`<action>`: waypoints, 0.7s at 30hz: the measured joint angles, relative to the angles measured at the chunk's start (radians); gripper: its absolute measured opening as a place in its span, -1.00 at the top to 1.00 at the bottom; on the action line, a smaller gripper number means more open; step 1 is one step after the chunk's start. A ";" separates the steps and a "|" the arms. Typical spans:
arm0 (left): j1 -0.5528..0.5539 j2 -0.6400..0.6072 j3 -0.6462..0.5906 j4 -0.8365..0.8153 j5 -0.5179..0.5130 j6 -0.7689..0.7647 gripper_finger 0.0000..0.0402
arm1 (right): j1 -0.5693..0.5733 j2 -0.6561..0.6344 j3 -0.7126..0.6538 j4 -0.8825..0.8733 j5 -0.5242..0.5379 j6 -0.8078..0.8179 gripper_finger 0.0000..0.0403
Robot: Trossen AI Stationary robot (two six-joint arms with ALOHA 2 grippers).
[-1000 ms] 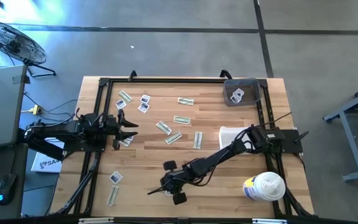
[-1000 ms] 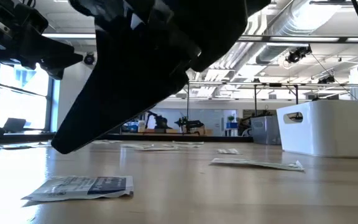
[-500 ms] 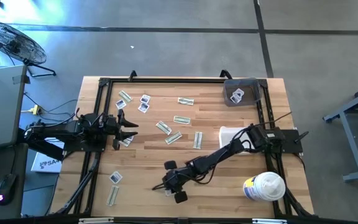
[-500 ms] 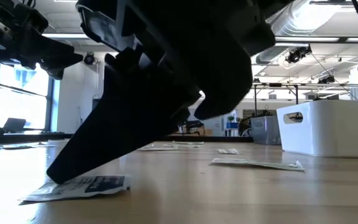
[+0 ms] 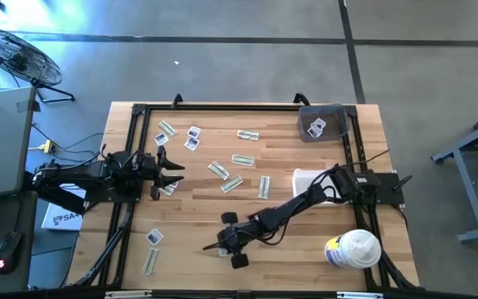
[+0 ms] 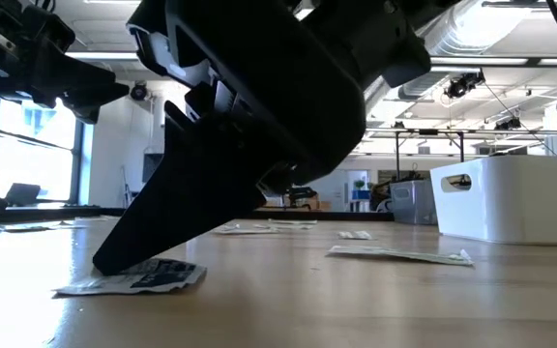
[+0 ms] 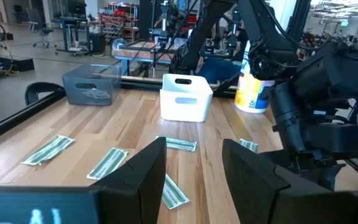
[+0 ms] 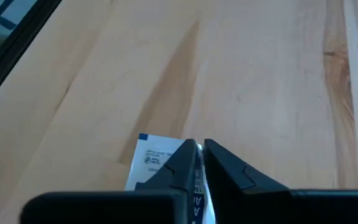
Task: Pick & Place First Aid Supplies
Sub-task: Put the alcohol pad into the black bin
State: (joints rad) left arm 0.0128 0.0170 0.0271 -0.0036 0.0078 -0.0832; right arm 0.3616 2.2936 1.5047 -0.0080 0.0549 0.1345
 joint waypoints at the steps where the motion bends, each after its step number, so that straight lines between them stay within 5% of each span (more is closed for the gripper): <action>1: 0.000 0.000 0.000 0.000 0.000 0.000 0.22 | -0.004 -0.004 0.000 -0.003 -0.005 0.000 0.90; 11: 0.000 0.000 0.000 0.000 0.000 0.000 0.22 | -0.039 -0.112 -0.004 -0.113 0.028 0.026 0.97; 21: 0.000 0.000 0.000 0.000 0.000 0.000 0.22 | -0.091 -0.326 -0.007 -0.472 0.197 0.073 0.99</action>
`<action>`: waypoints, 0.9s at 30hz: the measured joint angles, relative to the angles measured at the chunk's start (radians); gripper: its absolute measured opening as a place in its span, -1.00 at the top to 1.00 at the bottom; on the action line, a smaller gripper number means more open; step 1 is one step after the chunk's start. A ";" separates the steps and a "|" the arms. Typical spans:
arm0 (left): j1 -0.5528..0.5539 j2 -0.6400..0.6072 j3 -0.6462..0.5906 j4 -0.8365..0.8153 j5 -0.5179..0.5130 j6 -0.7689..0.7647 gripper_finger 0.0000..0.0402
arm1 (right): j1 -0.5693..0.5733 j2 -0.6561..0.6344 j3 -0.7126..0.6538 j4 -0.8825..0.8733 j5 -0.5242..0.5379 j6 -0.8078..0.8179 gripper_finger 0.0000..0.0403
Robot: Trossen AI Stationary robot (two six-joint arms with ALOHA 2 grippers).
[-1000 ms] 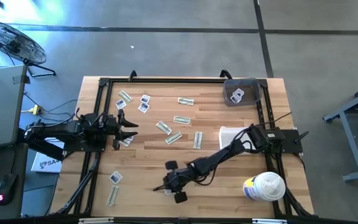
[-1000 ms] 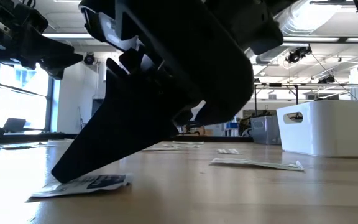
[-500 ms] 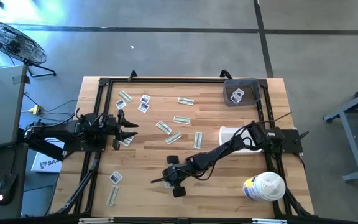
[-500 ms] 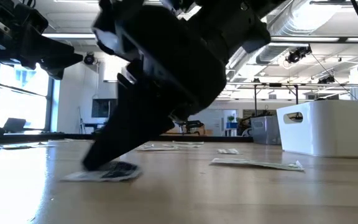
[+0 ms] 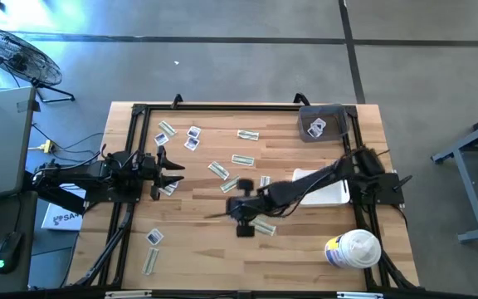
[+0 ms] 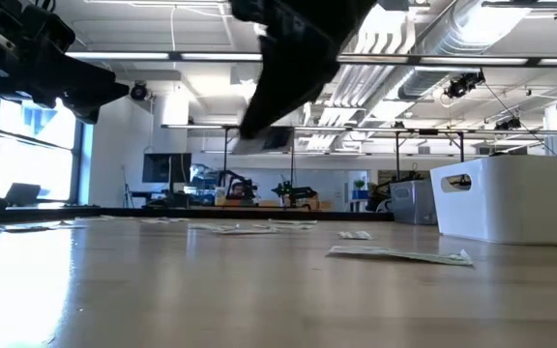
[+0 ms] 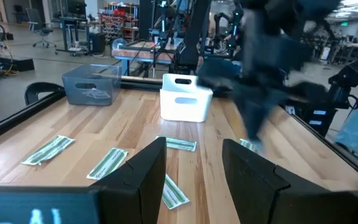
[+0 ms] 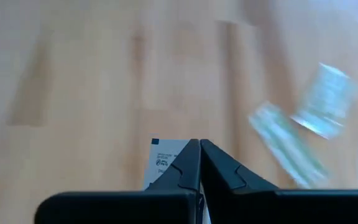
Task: Pick & Place First Aid Supplies
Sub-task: Put the alcohol pad into the black bin
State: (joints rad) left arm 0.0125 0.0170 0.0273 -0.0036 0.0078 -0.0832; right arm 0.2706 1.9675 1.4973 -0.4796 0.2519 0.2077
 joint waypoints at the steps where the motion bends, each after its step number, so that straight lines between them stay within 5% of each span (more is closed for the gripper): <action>1: 0.000 0.000 0.000 0.000 0.000 0.000 0.22 | -0.011 -0.023 -0.011 -0.026 0.021 0.016 0.99; 9: 0.000 0.000 0.000 0.000 0.000 0.000 0.22 | -0.128 -0.319 -0.277 -0.117 0.121 0.175 1.00; 20: 0.000 0.000 0.000 0.000 0.000 0.000 0.22 | -0.307 -0.871 -0.674 -0.114 0.452 0.502 1.00; 27: 0.000 0.000 0.000 0.000 0.000 0.000 0.22 | -0.451 -1.015 -0.839 -0.073 0.628 0.554 1.00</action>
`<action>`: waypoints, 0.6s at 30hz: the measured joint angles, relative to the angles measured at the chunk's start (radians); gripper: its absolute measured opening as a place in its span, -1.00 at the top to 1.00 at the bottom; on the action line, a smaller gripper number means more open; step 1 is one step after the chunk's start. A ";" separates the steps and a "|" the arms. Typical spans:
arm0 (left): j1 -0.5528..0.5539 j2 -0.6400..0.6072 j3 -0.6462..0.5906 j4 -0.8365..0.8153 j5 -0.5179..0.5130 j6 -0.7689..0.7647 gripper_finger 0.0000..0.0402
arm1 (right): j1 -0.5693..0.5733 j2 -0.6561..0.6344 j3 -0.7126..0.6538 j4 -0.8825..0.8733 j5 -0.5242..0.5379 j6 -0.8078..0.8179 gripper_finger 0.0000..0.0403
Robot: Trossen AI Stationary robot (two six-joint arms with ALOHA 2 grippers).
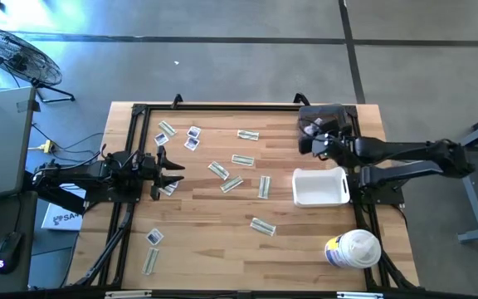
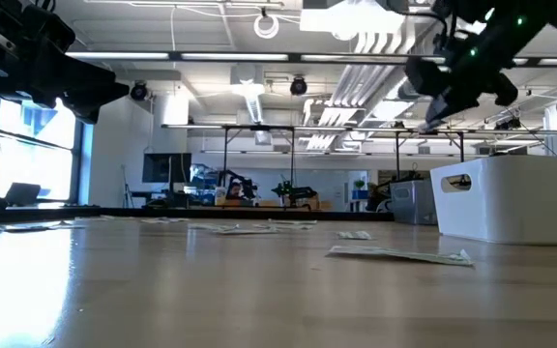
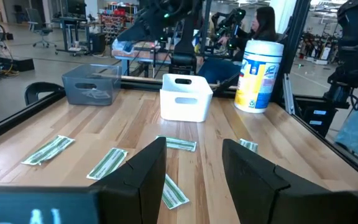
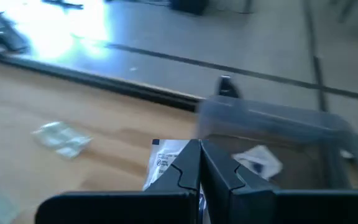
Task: Pick & Place First Aid Supplies
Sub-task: Put the alcohol pad into the black bin
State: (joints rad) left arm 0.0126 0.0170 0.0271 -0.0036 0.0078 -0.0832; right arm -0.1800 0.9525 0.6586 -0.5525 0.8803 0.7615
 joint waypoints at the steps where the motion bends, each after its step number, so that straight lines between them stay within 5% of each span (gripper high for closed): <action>1: 0.000 0.000 0.000 0.000 0.000 0.000 0.22 | -0.026 0.000 -0.018 0.013 0.004 0.002 1.00; 18: 0.000 0.000 0.000 0.000 0.000 0.000 0.22 | -0.311 0.042 -0.269 0.441 -0.064 0.048 1.00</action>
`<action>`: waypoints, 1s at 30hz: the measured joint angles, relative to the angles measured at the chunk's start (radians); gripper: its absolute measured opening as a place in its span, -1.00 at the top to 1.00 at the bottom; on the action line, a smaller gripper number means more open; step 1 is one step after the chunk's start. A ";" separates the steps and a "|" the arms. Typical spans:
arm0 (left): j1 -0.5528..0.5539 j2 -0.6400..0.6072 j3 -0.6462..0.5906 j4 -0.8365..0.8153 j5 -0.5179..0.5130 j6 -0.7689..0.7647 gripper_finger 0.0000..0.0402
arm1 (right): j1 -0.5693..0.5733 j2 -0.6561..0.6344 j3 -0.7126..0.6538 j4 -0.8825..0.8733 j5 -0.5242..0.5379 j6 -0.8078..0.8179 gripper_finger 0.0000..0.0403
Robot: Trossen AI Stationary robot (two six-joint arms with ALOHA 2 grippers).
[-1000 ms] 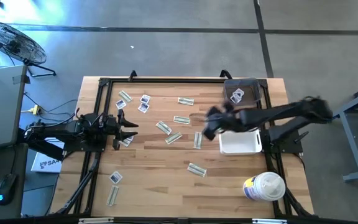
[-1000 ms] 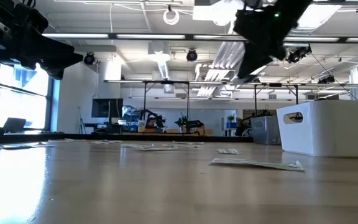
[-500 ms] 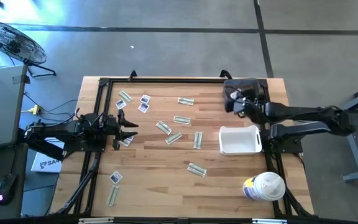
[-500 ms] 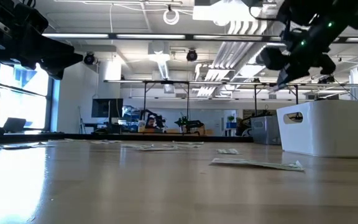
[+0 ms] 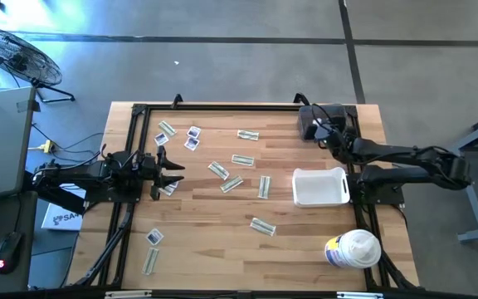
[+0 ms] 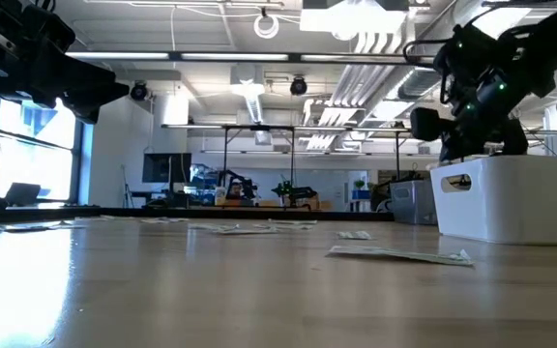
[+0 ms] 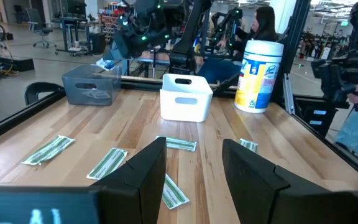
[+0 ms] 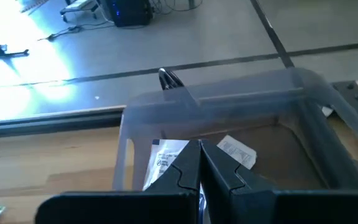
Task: Pick & Place First Aid Supplies
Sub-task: Put the alcohol pad into the black bin, then put the bandage into the white bin
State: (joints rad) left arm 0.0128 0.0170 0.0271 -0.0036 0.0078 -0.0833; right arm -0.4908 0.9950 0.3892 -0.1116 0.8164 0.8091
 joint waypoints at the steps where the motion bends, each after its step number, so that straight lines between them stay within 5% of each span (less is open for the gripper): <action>1: 0.000 0.000 0.000 0.000 0.000 0.000 0.22 | -0.007 0.009 -0.008 0.014 -0.004 -0.002 1.00; 16: 0.000 0.000 0.000 0.000 0.000 0.000 0.22 | -0.081 0.264 -0.014 0.197 -0.070 -0.024 0.99; 30: 0.000 0.000 0.000 0.000 0.000 0.000 0.22 | -0.100 0.328 -0.012 0.240 -0.111 -0.087 0.78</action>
State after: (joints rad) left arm 0.0126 0.0170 0.0273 -0.0036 0.0078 -0.0834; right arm -0.5907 1.3231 0.3768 0.1285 0.7058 0.7224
